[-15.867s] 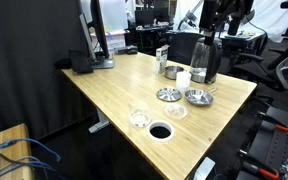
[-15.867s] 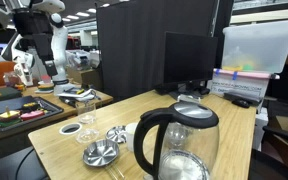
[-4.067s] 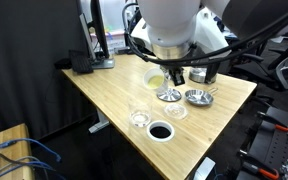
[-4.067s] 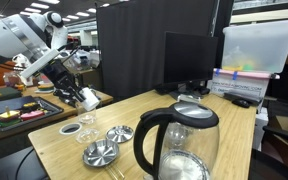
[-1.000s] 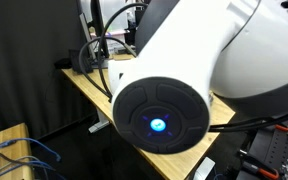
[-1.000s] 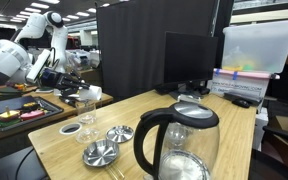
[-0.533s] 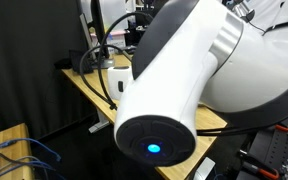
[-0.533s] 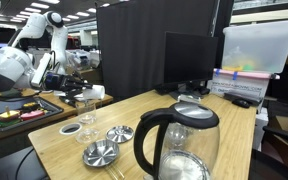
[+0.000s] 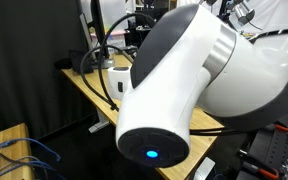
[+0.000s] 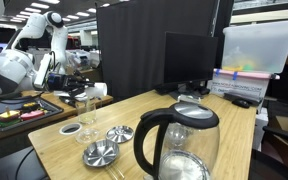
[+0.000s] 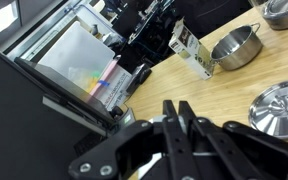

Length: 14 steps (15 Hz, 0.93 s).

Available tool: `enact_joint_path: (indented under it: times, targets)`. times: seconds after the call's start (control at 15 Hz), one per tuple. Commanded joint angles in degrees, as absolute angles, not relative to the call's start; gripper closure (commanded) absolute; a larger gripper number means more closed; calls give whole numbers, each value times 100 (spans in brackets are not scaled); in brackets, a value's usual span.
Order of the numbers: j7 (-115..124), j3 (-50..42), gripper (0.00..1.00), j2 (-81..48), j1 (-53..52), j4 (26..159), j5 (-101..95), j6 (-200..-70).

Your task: Pour the contents of the white cup into the glass cup

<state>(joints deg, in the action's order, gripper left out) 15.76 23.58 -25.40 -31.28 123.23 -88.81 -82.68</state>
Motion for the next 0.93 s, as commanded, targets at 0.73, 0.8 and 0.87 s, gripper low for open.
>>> enact_joint_path:
  times: [0.73,0.8,0.87]
  targets:
    - [1782,2379,98,-2652,-3089,12186,-8956,-7928]
    - [1807,2378,98,-2648,-3076,12176,-8940,-7934]
    - [1839,2388,98,-2638,-3045,12157,-8884,-7970]
